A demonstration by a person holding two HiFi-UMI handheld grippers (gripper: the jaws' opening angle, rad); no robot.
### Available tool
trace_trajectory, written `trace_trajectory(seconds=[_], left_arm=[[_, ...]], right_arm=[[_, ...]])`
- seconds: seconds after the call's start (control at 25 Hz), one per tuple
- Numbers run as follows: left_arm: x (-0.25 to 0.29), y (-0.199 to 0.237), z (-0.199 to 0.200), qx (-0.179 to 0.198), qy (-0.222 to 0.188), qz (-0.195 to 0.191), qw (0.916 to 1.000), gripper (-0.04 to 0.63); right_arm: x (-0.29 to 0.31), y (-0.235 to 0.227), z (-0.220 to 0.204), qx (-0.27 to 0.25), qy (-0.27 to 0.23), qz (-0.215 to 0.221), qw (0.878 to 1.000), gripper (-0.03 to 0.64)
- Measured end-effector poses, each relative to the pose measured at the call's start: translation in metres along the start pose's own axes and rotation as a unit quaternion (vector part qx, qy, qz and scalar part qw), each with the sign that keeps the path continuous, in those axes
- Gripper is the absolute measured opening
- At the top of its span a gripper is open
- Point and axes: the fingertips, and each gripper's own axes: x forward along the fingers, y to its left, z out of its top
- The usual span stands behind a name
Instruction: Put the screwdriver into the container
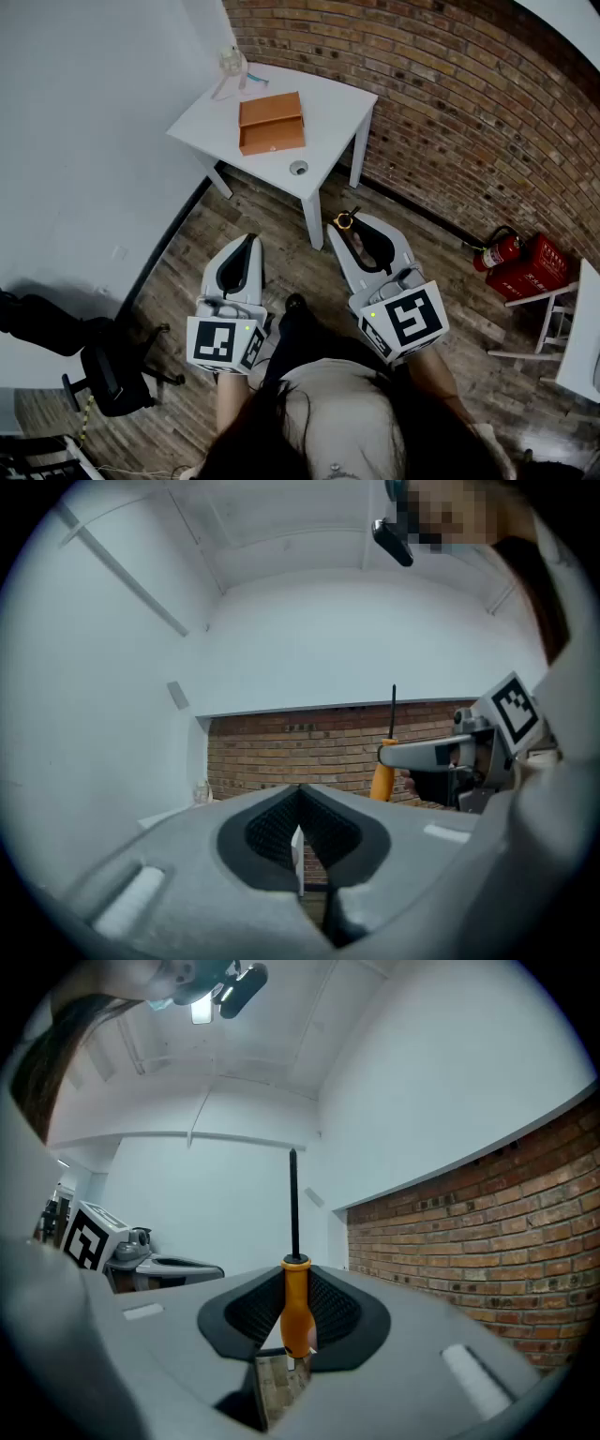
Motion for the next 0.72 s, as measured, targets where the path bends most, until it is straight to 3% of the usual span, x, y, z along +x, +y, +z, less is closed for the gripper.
trace_trajectory(seconds=[0.72], left_arm=[[0.041,0.036,0.003,-0.005,0.003,-0.017,0.9998,0.000]], right_arm=[[0.053,-0.011,0.002,0.017,0.001,-0.002,1.000,0.080]])
